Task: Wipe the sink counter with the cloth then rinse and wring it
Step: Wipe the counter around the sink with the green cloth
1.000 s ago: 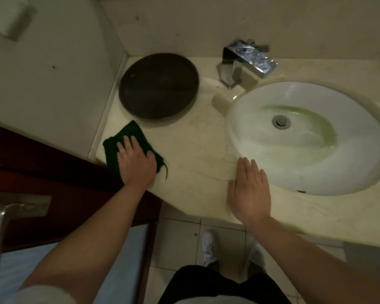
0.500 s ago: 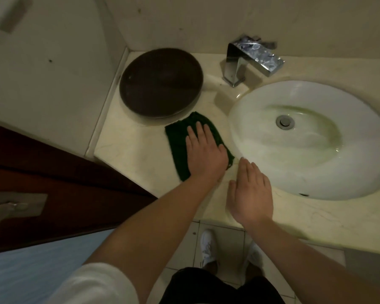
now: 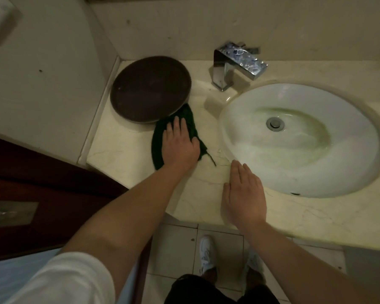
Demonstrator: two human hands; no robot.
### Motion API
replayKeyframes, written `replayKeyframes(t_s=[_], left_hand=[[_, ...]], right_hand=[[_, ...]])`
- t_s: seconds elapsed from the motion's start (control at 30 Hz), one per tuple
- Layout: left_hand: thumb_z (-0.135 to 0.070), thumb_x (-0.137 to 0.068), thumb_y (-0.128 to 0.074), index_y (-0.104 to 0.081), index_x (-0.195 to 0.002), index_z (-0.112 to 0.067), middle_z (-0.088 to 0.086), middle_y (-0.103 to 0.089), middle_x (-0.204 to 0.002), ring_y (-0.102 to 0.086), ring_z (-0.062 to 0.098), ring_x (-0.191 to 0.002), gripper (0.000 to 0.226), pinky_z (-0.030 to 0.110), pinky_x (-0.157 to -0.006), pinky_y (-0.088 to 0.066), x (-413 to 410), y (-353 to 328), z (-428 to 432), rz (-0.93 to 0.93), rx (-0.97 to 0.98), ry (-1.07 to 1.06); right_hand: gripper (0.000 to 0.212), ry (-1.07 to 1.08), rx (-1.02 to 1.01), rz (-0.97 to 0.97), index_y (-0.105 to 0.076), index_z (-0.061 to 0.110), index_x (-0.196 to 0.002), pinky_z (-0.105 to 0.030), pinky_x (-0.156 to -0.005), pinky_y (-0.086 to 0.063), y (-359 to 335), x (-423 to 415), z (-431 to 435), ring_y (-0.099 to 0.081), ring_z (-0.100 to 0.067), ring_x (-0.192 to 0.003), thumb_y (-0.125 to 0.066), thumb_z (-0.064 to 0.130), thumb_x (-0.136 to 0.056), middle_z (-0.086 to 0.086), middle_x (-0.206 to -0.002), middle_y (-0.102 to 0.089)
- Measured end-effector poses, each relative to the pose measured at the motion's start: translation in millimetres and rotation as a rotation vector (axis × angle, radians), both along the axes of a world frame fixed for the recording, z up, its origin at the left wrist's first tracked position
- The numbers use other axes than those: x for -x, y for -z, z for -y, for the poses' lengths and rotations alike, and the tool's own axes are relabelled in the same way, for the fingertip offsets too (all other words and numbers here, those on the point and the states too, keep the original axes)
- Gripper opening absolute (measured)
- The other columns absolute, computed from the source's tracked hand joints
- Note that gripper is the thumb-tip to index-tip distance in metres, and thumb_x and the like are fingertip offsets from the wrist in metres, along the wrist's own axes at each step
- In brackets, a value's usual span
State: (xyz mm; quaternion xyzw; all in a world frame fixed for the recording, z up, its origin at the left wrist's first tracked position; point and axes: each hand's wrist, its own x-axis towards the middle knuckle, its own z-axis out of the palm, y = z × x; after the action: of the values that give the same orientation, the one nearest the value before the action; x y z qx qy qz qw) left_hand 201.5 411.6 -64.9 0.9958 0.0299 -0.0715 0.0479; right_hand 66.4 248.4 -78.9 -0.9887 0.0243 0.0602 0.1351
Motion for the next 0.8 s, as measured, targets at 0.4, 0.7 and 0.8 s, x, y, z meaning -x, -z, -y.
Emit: replayKeyframes(t_s=[0.4, 0.7, 0.8], left_hand=[[-0.040, -0.097, -0.025, -0.010, -0.154, -0.013, 0.009, -0.008, -0.163, -0.004, 0.032, -0.149, 0.065, 0.047, -0.120, -0.010, 88.1, 0.4, 32.6, -0.021, 0.049, 0.427], [-0.011, -0.086, -0.046, -0.059, -0.125, -0.013, 0.005, -0.058, -0.131, -0.046, 0.017, -0.127, 0.041, 0.042, -0.109, -0.038, 104.5, -20.9, -24.4, 0.140, 0.674, 0.148], [-0.019, -0.074, -0.053, -0.064, -0.116, -0.011, 0.007, -0.060, -0.117, -0.050, 0.021, -0.111, 0.044, 0.041, -0.096, -0.047, 125.6, -19.3, -47.9, 0.150, 0.521, 0.205]], right_hand=[[0.057, 0.039, -0.076, 0.066, -0.035, 0.003, -0.147, -0.038, -0.115, -0.028, -2.6, 1.1, -0.1, -0.037, -0.027, -0.141, -0.046, 0.016, -0.092, -0.013, -0.148, -0.045], [0.048, 0.045, -0.278, 0.164, -0.050, 0.014, -0.137, -0.032, -0.118, -0.020, -12.9, 4.6, 3.7, -0.039, -0.025, -0.138, -0.050, 0.023, -0.091, -0.007, -0.143, -0.051], [0.055, -0.135, -0.277, 0.197, -0.053, 0.019, -0.135, -0.030, -0.116, -0.016, -26.3, 4.7, -6.5, -0.037, -0.023, -0.139, -0.063, 0.037, -0.084, -0.004, -0.145, -0.048]])
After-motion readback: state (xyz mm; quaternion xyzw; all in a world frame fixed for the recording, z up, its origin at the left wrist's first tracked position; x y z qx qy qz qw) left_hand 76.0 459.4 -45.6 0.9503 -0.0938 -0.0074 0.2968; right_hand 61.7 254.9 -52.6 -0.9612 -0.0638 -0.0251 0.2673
